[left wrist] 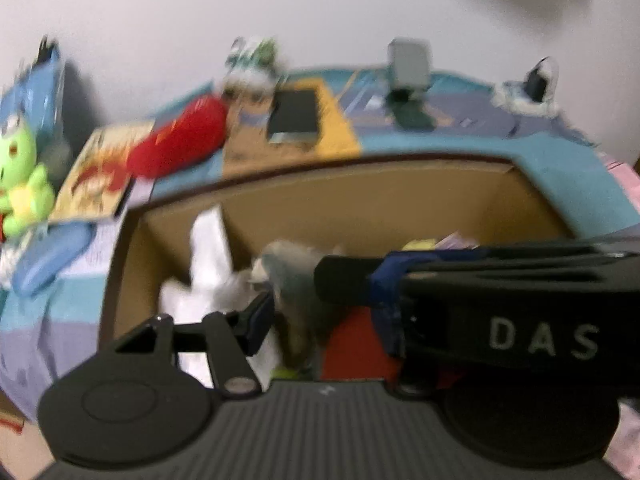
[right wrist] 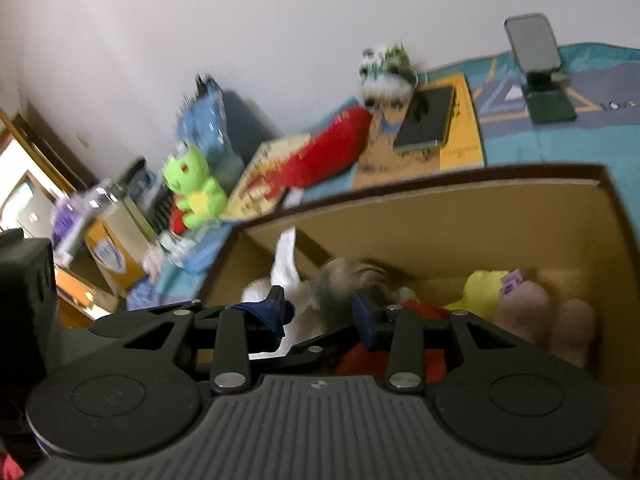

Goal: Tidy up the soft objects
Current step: 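Carry the grey-beige sock with the right gripper and release it in the box, then move the right tool back to the bed toward the black cloth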

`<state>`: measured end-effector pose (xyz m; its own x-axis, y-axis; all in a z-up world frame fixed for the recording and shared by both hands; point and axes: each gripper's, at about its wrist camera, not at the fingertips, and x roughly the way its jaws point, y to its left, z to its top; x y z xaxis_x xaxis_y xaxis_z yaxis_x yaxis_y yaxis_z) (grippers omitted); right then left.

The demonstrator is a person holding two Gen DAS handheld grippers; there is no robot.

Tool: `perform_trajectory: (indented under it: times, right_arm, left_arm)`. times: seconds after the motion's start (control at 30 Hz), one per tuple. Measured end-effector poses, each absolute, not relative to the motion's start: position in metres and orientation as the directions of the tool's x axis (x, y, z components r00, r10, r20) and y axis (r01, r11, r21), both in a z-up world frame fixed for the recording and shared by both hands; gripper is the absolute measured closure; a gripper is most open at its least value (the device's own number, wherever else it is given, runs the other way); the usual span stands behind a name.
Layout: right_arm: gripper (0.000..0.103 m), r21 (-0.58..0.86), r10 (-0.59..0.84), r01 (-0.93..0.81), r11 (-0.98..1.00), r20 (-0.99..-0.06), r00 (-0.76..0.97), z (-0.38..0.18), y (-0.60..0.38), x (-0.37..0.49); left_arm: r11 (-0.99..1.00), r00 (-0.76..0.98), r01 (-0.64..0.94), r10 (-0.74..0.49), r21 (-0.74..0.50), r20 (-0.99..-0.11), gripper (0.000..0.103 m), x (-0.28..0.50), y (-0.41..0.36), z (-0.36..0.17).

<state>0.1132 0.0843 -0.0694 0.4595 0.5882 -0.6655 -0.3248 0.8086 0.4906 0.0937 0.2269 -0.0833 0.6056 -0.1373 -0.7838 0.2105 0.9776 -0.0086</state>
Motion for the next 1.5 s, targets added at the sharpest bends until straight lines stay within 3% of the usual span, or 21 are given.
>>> perform_trajectory:
  times: [0.1,0.2,0.6,1.5]
  right_arm:
    - [0.081,0.481,0.575,-0.315,0.818,-0.704,0.417,-0.081,0.092,0.117]
    - [0.081,0.514,0.589,-0.287,0.808,-0.7,0.405,-0.086,0.087,0.121]
    - [0.081,0.502,0.565,-0.26,0.825,-0.709,0.422,-0.086,0.078,0.117]
    - [0.081,0.52,0.64,-0.374,0.768,-0.634,0.433,-0.032,0.053,0.023]
  left_arm:
    - [0.984,0.586,0.179,-0.111,-0.006,-0.803,0.05,0.098,0.237,-0.098]
    - [0.985,0.579,0.172,-0.118,-0.021,-0.807,0.045,0.101,0.24,-0.098]
    - [0.984,0.562,0.17,-0.061,0.043,-0.825,0.044,0.099,0.23,-0.099]
    - [0.986,0.646,0.095,0.047,0.14,-0.762,0.043,-0.027,0.213,-0.025]
